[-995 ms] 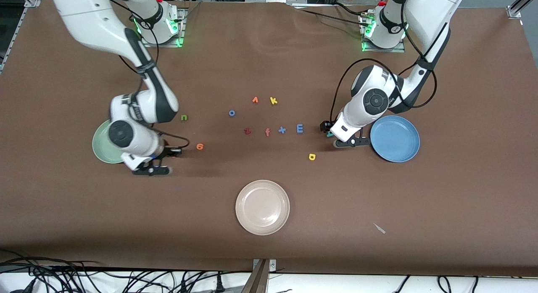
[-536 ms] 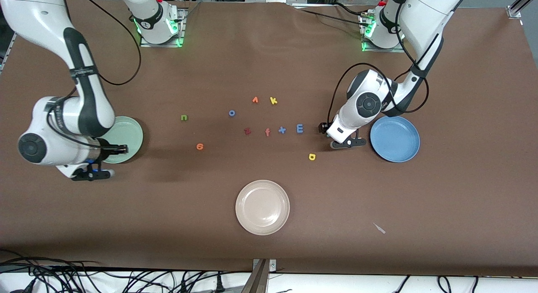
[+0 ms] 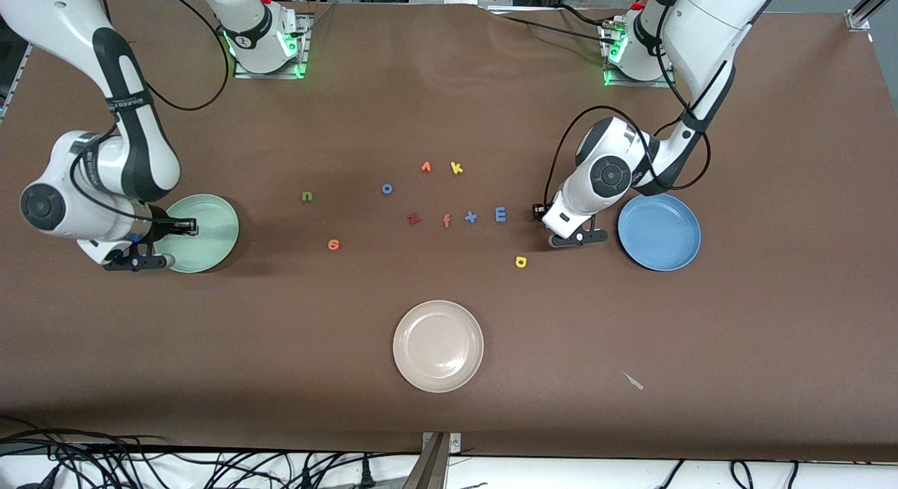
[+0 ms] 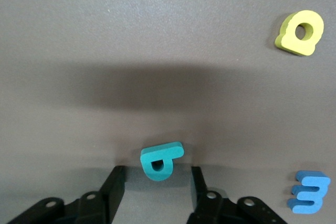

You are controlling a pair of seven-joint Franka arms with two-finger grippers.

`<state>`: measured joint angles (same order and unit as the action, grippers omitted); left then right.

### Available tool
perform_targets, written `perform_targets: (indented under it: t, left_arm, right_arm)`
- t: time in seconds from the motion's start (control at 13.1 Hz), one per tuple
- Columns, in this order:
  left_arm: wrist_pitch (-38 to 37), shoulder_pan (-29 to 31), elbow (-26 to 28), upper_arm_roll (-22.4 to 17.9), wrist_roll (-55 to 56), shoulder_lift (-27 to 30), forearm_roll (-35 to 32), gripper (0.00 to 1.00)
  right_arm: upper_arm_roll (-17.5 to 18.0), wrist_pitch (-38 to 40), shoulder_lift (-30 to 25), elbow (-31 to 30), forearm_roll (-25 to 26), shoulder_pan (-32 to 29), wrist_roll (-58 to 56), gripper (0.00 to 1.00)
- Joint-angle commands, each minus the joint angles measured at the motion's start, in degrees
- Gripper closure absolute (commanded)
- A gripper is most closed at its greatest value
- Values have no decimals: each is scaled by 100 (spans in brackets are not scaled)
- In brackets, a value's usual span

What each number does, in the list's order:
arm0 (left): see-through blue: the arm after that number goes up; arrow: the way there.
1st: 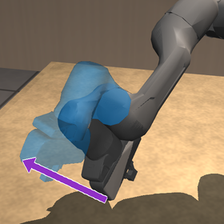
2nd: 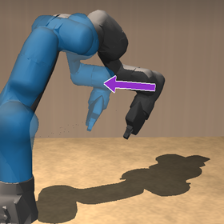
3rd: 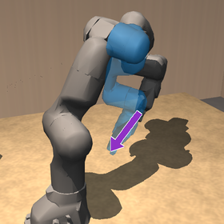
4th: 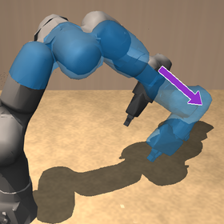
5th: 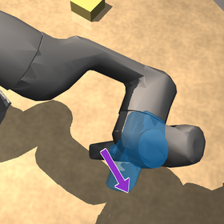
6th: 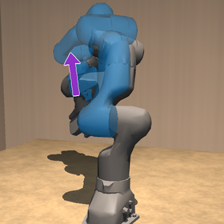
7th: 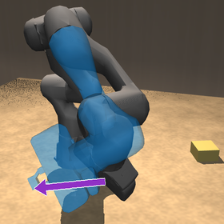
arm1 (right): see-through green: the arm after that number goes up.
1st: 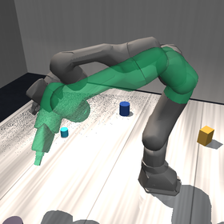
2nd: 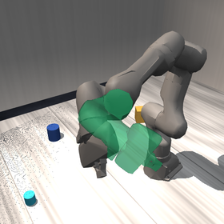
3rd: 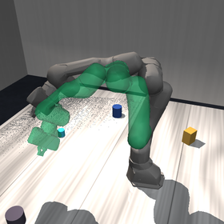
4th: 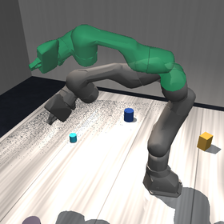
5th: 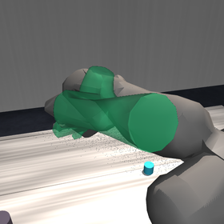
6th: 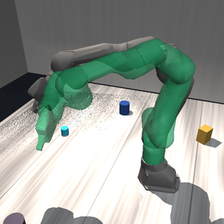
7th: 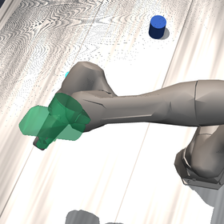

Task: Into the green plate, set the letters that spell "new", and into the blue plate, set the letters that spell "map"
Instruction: 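Drop the pink letter onto the green plate with the right gripper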

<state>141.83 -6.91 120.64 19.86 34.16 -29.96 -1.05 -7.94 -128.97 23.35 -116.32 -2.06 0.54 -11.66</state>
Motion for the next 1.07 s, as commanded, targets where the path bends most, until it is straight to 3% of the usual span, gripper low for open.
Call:
perform_targets:
  t: [0.0,0.23,0.46,1.0]
  left_arm:
    - [55,-73,-50,-18,179,-72,-158,44]
    - [46,-73,-67,-18,170,-81,-158,59]
    - [46,-91,-76,-27,170,-81,-167,65]
    - [46,-100,-137,-62,170,-89,-255,70]
  right_arm:
    - [-59,-445,-322,-558,-92,42,-143,1]
    - [20,166,-480,-164,-92,60,-38,0]
    - [230,530,-726,-92,-163,69,251,0]
    - [1364,514,-1113,-540,-163,69,1947,0]
